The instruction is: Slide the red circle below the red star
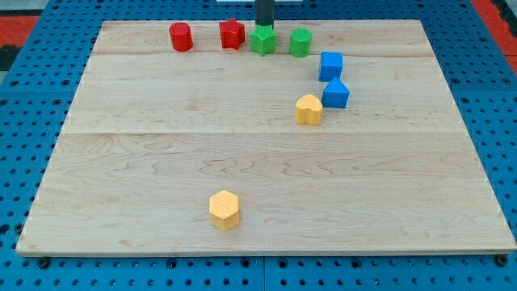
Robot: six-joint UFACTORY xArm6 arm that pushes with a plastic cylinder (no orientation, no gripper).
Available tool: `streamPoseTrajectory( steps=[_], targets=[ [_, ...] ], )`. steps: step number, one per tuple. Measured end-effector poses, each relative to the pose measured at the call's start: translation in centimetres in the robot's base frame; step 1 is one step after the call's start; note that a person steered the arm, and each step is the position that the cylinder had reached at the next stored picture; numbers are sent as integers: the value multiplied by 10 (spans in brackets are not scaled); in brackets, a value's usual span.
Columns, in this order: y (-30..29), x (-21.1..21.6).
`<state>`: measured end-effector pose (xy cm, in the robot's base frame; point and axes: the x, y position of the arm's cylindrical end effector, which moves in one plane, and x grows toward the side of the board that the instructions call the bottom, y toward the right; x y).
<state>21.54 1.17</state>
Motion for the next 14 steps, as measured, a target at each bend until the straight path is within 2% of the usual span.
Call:
streamPoseTrajectory(
  steps=[1, 2, 3, 4, 6, 7, 8, 9, 12, 13, 14],
  targets=[
    [7, -12],
    [-26, 16],
    [-26, 61],
    [-55, 86],
    [-169, 88],
    [-230, 70],
    [-242, 31],
    [-236, 5],
    [-123, 5],
    [-103, 6],
    [-123, 6]
  ],
)
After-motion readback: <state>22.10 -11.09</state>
